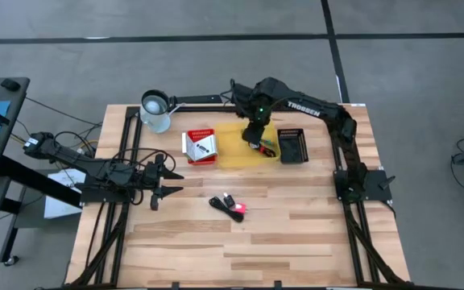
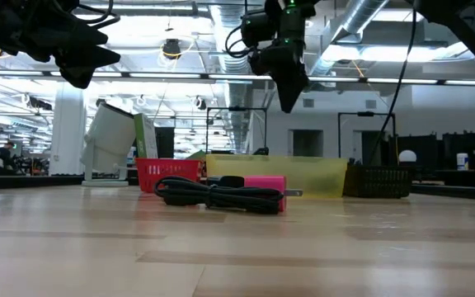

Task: Pick and place items into bin
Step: Put the green charger cable into the yellow bin, then put the black charger cable into the yellow bin

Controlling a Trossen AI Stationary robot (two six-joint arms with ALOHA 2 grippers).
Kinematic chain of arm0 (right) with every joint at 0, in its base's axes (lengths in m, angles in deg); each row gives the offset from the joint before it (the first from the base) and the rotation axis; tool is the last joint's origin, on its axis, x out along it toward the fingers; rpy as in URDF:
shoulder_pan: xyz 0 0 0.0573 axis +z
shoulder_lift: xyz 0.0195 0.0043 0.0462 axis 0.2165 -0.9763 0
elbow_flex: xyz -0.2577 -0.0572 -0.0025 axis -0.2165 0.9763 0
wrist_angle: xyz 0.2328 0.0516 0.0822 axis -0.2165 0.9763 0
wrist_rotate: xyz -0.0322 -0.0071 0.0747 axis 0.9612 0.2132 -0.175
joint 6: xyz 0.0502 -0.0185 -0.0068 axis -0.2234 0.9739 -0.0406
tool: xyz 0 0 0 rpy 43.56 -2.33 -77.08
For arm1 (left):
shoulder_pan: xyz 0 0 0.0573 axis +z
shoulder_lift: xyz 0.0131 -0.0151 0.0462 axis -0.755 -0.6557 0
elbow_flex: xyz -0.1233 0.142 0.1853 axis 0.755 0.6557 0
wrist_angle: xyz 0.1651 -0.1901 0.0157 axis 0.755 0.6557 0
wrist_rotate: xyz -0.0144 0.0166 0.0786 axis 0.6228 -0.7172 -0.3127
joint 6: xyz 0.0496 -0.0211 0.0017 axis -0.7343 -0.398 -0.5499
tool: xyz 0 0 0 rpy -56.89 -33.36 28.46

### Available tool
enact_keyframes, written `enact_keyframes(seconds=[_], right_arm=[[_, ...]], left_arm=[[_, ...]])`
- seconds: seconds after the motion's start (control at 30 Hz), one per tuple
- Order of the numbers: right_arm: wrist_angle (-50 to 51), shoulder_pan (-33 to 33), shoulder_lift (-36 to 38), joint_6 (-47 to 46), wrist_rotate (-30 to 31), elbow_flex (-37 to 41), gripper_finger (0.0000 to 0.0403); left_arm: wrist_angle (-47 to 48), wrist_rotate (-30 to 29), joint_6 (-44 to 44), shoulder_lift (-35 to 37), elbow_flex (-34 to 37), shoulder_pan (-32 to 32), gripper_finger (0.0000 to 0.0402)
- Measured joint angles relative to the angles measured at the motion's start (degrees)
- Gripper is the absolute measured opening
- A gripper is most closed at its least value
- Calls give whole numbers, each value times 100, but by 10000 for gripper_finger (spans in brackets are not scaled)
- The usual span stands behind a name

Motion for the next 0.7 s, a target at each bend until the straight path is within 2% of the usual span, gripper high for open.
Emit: enact_keyframes(seconds=[0.23, 0.37, 0.53, 0.7], right_arm=[[400, 459, 0, -195, -21, 4, 112], [418, 846, 69, -300, -446, 11, 113], [417, 1392, 63, -234, -519, 12, 113], [410, 1860, 63, 11, -501, 12, 113]], left_arm=[[0, 1, 2, 0, 0, -1, 170], [-15, 0, 2, 0, 2, 0, 170], [-122, 2, -301, 0, 2, -1, 170], [-998, -96, -805, -90, 2, 0, 170]])
